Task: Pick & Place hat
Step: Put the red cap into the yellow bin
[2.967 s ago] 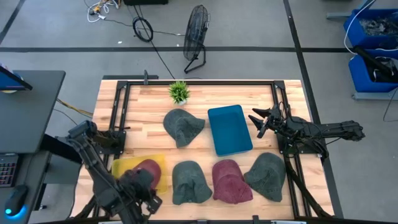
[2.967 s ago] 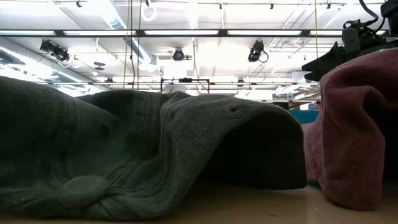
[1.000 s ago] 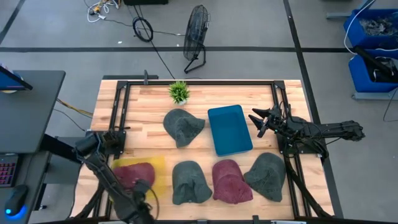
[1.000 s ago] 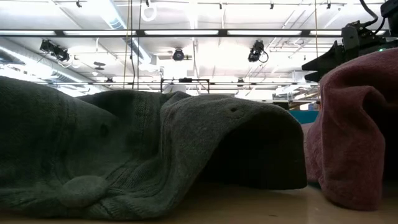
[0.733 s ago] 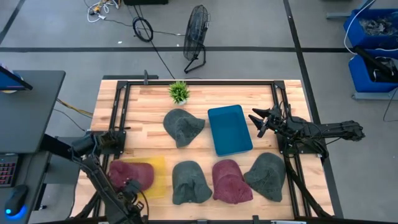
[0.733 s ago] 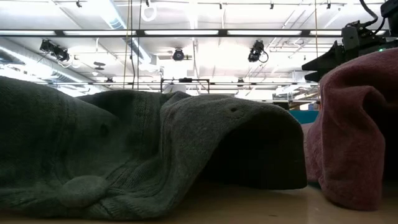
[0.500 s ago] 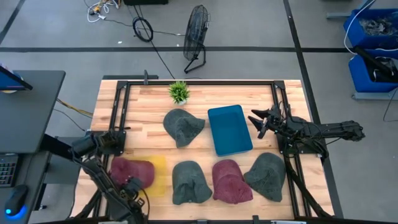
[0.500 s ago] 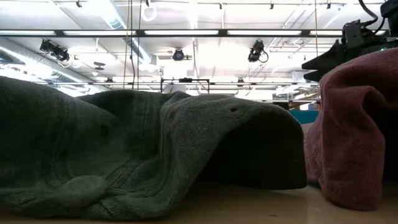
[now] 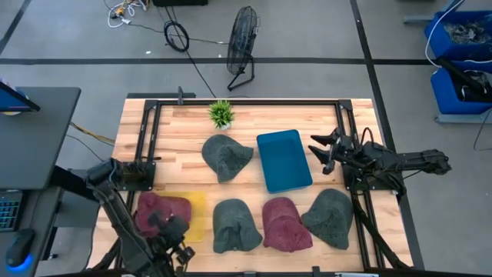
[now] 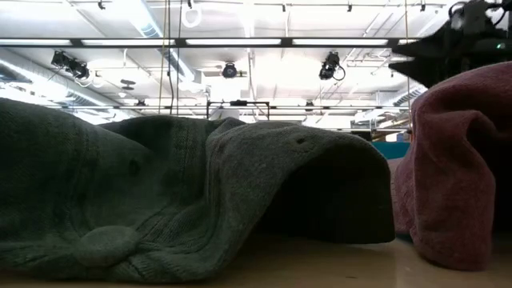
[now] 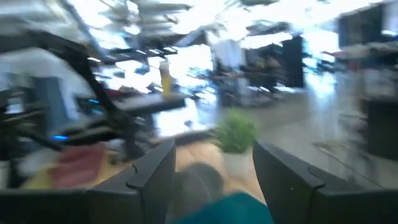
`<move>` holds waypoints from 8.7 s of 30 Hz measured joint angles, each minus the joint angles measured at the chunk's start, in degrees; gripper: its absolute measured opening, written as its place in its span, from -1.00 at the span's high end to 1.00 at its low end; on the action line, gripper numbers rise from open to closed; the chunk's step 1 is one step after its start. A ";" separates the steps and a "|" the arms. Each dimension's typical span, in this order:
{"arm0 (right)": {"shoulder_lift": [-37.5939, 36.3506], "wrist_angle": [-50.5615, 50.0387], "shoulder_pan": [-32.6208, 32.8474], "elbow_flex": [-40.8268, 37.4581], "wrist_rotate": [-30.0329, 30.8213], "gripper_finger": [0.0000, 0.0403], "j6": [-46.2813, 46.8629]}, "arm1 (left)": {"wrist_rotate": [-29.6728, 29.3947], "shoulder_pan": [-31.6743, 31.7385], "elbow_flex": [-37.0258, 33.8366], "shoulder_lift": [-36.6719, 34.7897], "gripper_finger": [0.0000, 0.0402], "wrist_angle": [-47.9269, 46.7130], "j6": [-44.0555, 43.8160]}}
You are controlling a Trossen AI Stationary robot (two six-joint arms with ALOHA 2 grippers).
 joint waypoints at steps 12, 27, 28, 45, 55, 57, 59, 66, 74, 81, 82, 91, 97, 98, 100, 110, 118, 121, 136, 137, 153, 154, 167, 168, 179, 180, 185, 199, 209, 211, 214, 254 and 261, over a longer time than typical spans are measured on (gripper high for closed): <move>0.78 2.30 2.04 3.69 -15.31 0.19 0.38 | -4.00 13.50 -0.08 -2.70 0.66 -0.26 28.04; 37.90 -31.85 7.80 36.72 -10.24 0.20 -3.35 | -14.72 42.34 -0.06 -12.95 0.08 -0.25 60.71; 41.07 -34.12 8.57 38.31 -11.13 0.18 -2.19 | -14.77 43.12 -0.06 -13.54 0.08 -0.10 60.80; 71.60 -42.13 19.42 45.42 -31.05 -0.10 14.02 | -17.93 47.32 -0.08 -14.17 0.15 1.31 62.21; 78.23 -35.82 22.95 45.42 -34.50 -0.10 18.27 | -15.42 44.83 -0.10 -14.11 0.15 5.39 58.53; 78.58 -34.93 23.74 45.40 -31.98 -0.10 18.43 | -13.62 43.94 -0.10 -14.11 0.15 5.77 57.52; 79.28 -33.47 24.55 45.40 -28.28 -0.09 18.60 | -11.92 42.88 -0.10 -14.09 0.15 5.81 56.10; 82.79 -31.56 25.05 45.48 -23.20 0.08 19.72 | -10.84 38.58 -0.10 -14.11 0.15 6.73 51.32; 81.36 -34.41 21.58 47.10 -29.78 0.90 19.70 | -10.89 34.55 -0.10 -14.10 0.16 9.13 45.83; 80.39 -37.80 18.15 58.04 -30.46 0.92 19.37 | -8.08 31.39 -0.10 -14.11 0.16 18.88 45.36; 80.35 -38.92 17.51 60.17 -30.43 0.94 18.61 | -6.62 31.00 -0.10 -14.11 0.16 20.89 45.66; 80.17 -47.10 12.74 72.94 12.71 0.98 1.19 | -2.16 26.34 -0.10 -14.11 0.16 29.81 46.47; 80.71 -33.60 7.75 70.33 31.14 0.97 1.41 | -5.61 25.29 -0.10 -13.61 0.16 29.73 44.15; 80.72 -30.69 6.89 69.45 29.50 0.97 1.77 | -6.14 25.30 -0.13 -13.48 0.16 29.73 44.08; 80.72 -25.11 5.24 67.77 25.16 0.96 2.15 | -8.07 25.75 -0.13 -13.01 0.16 29.57 44.11; 80.72 -19.83 0.59 65.57 13.51 0.96 1.48 | -22.46 29.14 -12.72 -10.94 0.26 25.37 21.87; 80.72 -17.25 -1.60 65.57 13.50 0.96 1.87 | -34.80 27.08 -27.13 -10.87 0.29 27.94 -7.78; 80.72 -18.20 -2.00 65.57 13.50 0.96 1.44 | -39.97 25.39 -30.31 -10.87 0.27 27.88 -15.21; 80.72 -17.71 -2.04 65.57 12.97 0.96 0.16 | -44.39 19.97 -31.12 -18.39 0.27 14.58 -19.78; 80.72 -17.64 -2.04 65.57 12.97 0.96 0.16 | -42.79 20.63 -31.14 -18.39 0.27 15.10 -18.73; 80.70 -17.82 -1.91 65.57 6.20 0.96 -0.19 | -38.74 30.42 -31.14 -21.70 0.27 35.22 9.47; 80.70 -17.69 -1.86 65.57 4.57 0.96 -0.17 | -37.63 31.14 -31.14 -21.75 0.27 36.95 11.82; 80.70 -17.49 -1.78 65.57 1.84 0.96 -1.35 | -31.54 37.28 -31.14 -21.72 0.28 48.67 30.12; 80.70 -17.50 -1.78 65.57 1.33 0.96 -1.35 | -31.24 37.60 -31.14 -21.71 0.30 49.66 31.68; 80.67 -21.24 -1.50 65.57 -6.28 0.92 -6.53 | -25.43 38.60 -31.14 -21.63 0.94 63.43 54.35; 80.67 -22.40 -1.35 65.57 -6.30 0.91 -7.36 | -24.89 38.64 -31.14 -21.63 0.94 63.23 54.75; 80.34 -30.17 -1.01 65.57 -6.88 0.78 -8.61 | -19.90 37.40 -30.57 -24.01 0.97 60.96 56.56; 78.44 -43.90 -1.03 65.57 -6.50 0.47 -5.29 | 2.20 26.24 -21.74 -35.89 0.96 47.42 48.91; 78.42 -45.71 -1.03 65.57 -6.39 0.42 -2.40 | 3.56 11.80 -20.34 -35.33 0.96 30.94 24.08; 78.42 -45.76 -1.03 65.57 -6.39 0.42 -2.40 | 3.68 8.55 -20.41 -34.48 0.96 22.33 14.86; 78.43 -45.76 -1.03 65.57 -6.40 0.42 -2.51 | 9.25 4.34 -20.45 -33.17 0.96 14.35 4.37; 78.44 -42.23 -1.03 65.57 -6.42 0.41 -4.72 | 11.56 -1.74 -20.52 -25.63 0.92 18.03 18.25; 78.74 -37.26 -1.03 65.57 -6.44 0.41 -4.44 | 11.54 2.96 -20.50 -25.32 0.90 15.58 18.74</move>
